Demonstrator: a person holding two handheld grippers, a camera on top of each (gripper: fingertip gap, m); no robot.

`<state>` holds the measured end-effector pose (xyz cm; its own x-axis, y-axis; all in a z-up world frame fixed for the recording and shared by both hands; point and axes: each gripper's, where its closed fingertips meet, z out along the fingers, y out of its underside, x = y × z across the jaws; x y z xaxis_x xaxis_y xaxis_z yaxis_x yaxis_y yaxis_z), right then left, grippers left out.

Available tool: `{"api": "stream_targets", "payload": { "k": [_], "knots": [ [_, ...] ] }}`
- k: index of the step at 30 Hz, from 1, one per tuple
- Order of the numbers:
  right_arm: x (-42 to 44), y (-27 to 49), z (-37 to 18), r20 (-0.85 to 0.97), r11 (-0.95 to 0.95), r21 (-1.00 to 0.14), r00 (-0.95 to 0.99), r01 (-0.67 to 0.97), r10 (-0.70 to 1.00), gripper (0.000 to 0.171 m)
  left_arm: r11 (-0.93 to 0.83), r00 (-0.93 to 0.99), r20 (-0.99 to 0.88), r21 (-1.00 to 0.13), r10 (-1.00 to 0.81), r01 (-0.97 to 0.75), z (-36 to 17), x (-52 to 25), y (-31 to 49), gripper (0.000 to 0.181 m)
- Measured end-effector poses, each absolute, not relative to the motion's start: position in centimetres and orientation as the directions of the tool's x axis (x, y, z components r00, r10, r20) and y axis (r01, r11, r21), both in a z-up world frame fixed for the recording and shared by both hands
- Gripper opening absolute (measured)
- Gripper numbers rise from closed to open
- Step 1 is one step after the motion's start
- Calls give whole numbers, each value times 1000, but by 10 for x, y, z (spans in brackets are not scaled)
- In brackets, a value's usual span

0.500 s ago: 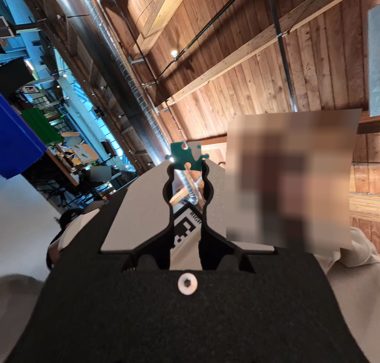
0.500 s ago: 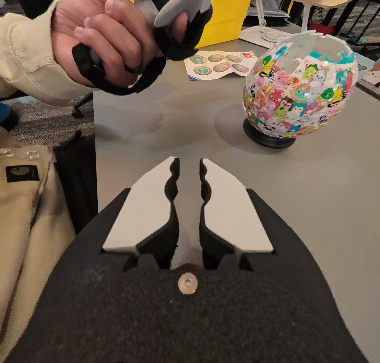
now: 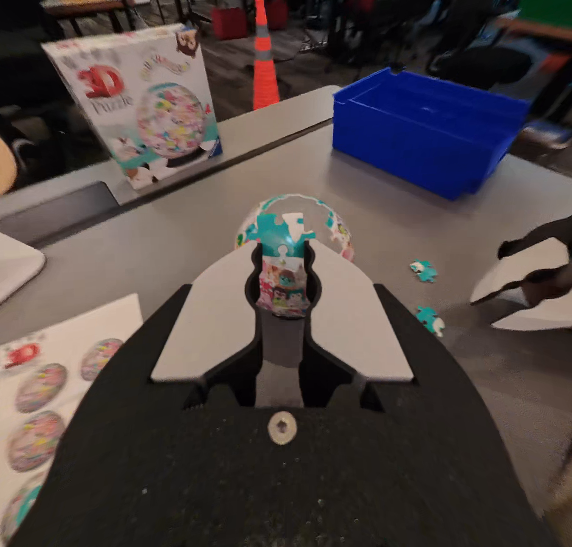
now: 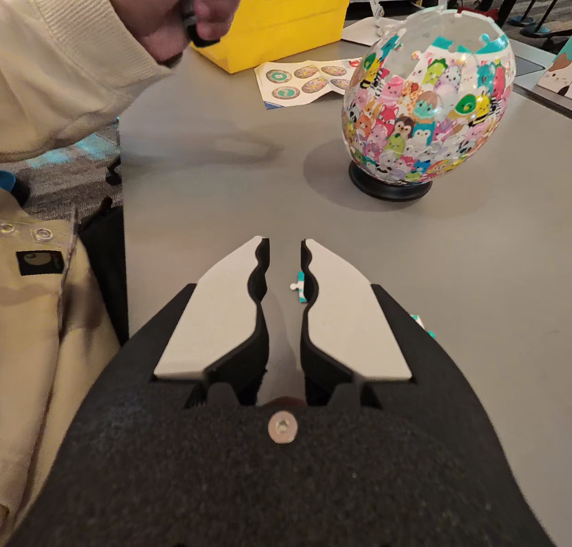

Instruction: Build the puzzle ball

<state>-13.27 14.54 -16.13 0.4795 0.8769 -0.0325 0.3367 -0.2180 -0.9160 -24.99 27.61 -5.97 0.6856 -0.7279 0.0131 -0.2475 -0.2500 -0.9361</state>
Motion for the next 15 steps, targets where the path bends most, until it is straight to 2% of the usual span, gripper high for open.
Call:
{"api": "stream_targets", "payload": {
  "k": [7, 15],
  "knots": [
    [-133, 157, -155, -68, -253, -923, 526, 288, 848, 19, -135, 669, -242, -878, -703, -459, -56, -239, 301, 25],
    [-127, 178, -164, -94, -321, -894, 570, 313, 816, 18, -149, 622, -216, -864, -753, -480, -55, -243, 311, 25]
  ]
}}
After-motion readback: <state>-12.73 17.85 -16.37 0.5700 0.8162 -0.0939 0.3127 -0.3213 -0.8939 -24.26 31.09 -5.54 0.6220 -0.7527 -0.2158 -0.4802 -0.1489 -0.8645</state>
